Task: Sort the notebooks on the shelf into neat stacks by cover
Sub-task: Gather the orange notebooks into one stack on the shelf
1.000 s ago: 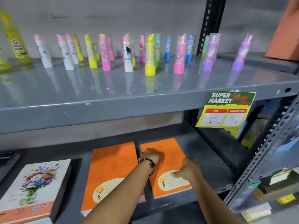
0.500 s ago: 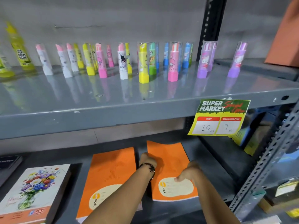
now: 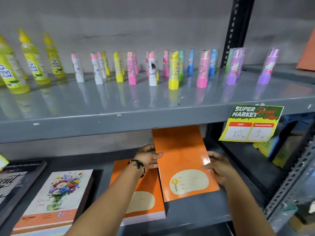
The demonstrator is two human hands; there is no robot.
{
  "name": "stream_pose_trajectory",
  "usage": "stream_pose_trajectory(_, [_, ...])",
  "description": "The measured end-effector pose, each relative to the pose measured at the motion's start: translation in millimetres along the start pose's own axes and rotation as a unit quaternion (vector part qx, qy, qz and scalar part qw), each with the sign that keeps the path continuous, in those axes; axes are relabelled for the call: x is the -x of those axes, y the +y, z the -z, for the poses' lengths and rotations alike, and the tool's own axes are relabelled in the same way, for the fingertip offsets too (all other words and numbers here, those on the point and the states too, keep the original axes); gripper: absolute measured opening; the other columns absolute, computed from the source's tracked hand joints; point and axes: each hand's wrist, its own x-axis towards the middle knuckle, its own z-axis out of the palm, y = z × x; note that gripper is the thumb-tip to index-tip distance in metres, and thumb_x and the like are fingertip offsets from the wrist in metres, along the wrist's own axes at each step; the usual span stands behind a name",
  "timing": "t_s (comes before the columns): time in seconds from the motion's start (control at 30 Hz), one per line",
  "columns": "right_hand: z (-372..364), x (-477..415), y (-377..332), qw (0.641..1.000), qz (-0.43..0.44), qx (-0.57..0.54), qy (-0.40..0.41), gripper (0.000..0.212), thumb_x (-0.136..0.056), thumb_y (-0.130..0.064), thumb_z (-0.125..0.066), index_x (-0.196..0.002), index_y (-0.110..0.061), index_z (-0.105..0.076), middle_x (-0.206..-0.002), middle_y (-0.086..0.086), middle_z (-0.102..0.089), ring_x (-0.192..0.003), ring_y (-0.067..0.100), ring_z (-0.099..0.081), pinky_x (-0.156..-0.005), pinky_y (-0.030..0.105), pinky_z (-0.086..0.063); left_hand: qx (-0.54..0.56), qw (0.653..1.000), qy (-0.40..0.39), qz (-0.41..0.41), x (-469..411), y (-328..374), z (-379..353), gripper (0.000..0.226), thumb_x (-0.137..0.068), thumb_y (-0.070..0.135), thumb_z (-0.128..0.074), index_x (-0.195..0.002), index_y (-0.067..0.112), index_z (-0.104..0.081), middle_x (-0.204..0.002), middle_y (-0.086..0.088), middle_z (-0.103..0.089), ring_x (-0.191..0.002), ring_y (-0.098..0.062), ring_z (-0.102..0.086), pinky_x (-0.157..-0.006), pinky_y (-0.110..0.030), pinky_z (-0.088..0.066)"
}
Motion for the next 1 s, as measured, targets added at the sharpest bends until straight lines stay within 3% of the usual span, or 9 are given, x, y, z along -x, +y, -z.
stream_pose_trajectory(0.2, [-13.4,7.3,-9.4,0.999,-0.015,-0.003,-0.042,0.039,-0.067,0.023,-0.056,-0.094,-0.004,-0.064,-0.083,0.018,-0.071,-0.073,0.033,-0.067,-0.067,0.037,-0.056,0.004,1.0,0.011,-0.015,9.2,3.8,21.8,0.035,-0.076,0.003,-0.071,-0.109,0.012,-0.066,-0.098,-0.007,-0.072,-0.08,-0.021,-0.069,-0.061,-0.026,-0.059])
stream_pose_trajectory(0.27, [-30.7,9.8,-2.4,0.997,-0.024,-0.014,-0.072,0.033,-0.068,0.019,-0.06,-0.092,-0.003,-0.065,-0.076,0.016,-0.073,-0.065,0.029,-0.07,-0.059,0.034,-0.058,0.002,0.999,0.034,-0.016,12.7,5.1,42.1,0.028,-0.076,0.004,-0.071,-0.101,0.015,-0.067,-0.088,-0.004,-0.072,-0.076,-0.018,-0.068,-0.057,-0.023,-0.057])
stream_pose_trajectory(0.4, [-75.7,15.2,25.1,0.995,-0.036,-0.004,-0.095,0.033,-0.065,0.022,-0.063,-0.092,0.003,-0.064,-0.078,0.016,-0.072,-0.063,0.025,-0.07,-0.059,0.032,-0.058,-0.016,0.998,0.065,0.011,21.9,-7.2,89.2,0.03,-0.079,0.003,-0.068,-0.109,0.007,-0.064,-0.067,0.002,-0.074,-0.056,-0.01,-0.07,-0.046,-0.016,-0.055])
stream_pose_trajectory(0.5, [-105.1,18.9,47.2,0.992,-0.053,0.017,-0.109,0.033,-0.063,0.027,-0.062,-0.087,0.005,-0.065,-0.071,0.012,-0.07,-0.053,0.017,-0.068,-0.052,0.026,-0.058,-0.051,0.995,0.08,0.038,32.6,-19.2,116.4,0.035,-0.08,0.003,-0.066,-0.115,0.005,-0.061,-0.08,-0.004,-0.07,-0.064,-0.013,-0.068,-0.048,-0.017,-0.057])
stream_pose_trajectory(0.63, [-127.5,18.6,63.3,0.989,-0.073,0.073,-0.11,0.033,-0.059,0.026,-0.068,-0.087,0.007,-0.066,-0.07,0.008,-0.07,-0.06,0.02,-0.067,-0.062,0.033,-0.058,-0.07,0.992,0.092,0.058,41.7,-31.3,135.9,0.019,-0.083,0.002,-0.063,-0.101,0.008,-0.062,-0.08,-0.003,-0.065,-0.059,-0.01,-0.067,-0.042,-0.014,-0.053])
stream_pose_trajectory(0.73, [-132.9,14.6,65.3,0.986,-0.072,0.106,-0.105,0.036,-0.058,0.023,-0.071,-0.088,0.003,-0.067,-0.078,0.011,-0.071,-0.072,0.027,-0.069,-0.072,0.039,-0.058,-0.092,0.989,0.1,0.066,37.2,-40.0,144.3,0.039,-0.081,0.006,-0.066,-0.119,0.0,-0.058,-0.085,-0.003,-0.066,-0.075,-0.015,-0.064,-0.049,-0.017,-0.056])
stream_pose_trajectory(0.8, [-135.5,14.6,63.9,0.983,-0.056,0.137,-0.112,0.031,-0.06,0.019,-0.072,-0.082,-0.002,-0.068,-0.078,0.009,-0.071,-0.07,0.022,-0.069,-0.064,0.032,-0.057,-0.102,0.987,0.104,0.066,36.6,-41.0,146.2,0.038,-0.084,0.003,-0.062,-0.12,-0.002,-0.055,-0.085,-0.003,-0.064,-0.076,-0.016,-0.062,-0.053,-0.019,-0.057])
stream_pose_trajectory(0.93, [-139.0,17.7,60.8,0.973,-0.034,0.196,-0.119,0.029,-0.065,0.011,-0.074,-0.09,-0.003,-0.07,-0.078,0.003,-0.071,-0.069,0.015,-0.068,-0.051,0.02,-0.05,-0.145,0.98,0.127,0.055,37.8,-41.0,145.2,0.037,-0.084,0.004,-0.063,-0.12,-0.003,-0.057,-0.107,-0.016,-0.065,-0.097,-0.028,-0.06,-0.092,-0.044,-0.052])
stream_pose_trajectory(1.0, [-139.6,17.8,61.3,0.968,-0.029,0.221,-0.119,0.032,-0.065,0.006,-0.076,-0.095,-0.004,-0.07,-0.086,0.008,-0.073,-0.074,0.019,-0.068,-0.053,0.022,-0.048,-0.164,0.975,0.141,0.052,40.1,-41.8,144.8,0.034,-0.084,0.005,-0.063,-0.117,-0.001,-0.059,-0.12,-0.02,-0.063,-0.105,-0.032,-0.06,-0.098,-0.045,-0.048])
